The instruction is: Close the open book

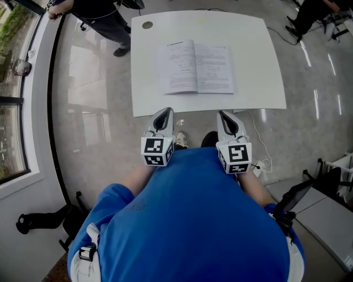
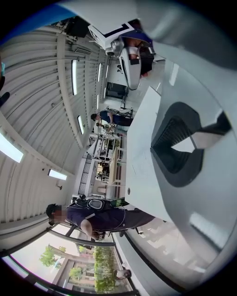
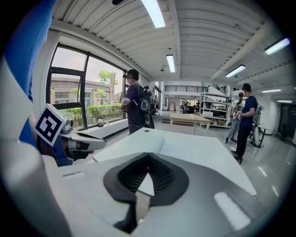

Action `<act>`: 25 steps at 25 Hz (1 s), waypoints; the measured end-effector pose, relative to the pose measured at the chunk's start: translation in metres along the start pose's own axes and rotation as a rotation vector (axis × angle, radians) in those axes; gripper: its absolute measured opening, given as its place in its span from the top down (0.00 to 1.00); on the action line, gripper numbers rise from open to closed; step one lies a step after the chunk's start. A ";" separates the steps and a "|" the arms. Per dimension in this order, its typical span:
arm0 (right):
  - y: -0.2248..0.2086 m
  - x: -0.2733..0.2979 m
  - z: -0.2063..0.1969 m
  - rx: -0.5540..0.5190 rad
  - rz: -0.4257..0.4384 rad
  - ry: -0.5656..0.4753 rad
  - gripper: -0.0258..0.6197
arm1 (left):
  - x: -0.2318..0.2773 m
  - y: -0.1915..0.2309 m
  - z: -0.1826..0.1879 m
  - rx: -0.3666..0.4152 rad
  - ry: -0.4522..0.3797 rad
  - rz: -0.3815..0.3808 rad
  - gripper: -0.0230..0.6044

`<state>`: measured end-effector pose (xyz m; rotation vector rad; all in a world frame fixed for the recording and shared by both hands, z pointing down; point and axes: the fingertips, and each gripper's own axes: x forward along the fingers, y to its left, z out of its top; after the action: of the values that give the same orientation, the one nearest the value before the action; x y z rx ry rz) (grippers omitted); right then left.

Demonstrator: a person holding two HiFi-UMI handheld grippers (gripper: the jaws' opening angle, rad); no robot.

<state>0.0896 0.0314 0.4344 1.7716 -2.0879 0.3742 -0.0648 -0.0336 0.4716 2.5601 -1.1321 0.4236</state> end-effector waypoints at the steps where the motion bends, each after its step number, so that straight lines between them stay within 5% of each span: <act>1: 0.000 0.005 0.001 -0.003 0.001 0.004 0.96 | 0.002 0.005 0.000 -0.002 0.003 0.003 0.95; 9: -0.006 0.038 0.016 -0.052 0.056 0.007 0.96 | 0.020 0.033 0.001 -0.005 0.033 0.066 0.95; 17: -0.047 0.090 0.030 -0.070 0.181 0.013 0.96 | 0.061 0.058 0.015 0.042 0.066 0.213 0.95; 25: -0.071 0.125 0.030 -0.103 0.338 0.050 0.96 | 0.083 0.069 0.011 0.002 0.116 0.362 0.95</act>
<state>0.1393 -0.1045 0.4610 1.3380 -2.3268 0.3880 -0.0617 -0.1363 0.5049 2.2960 -1.5529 0.6465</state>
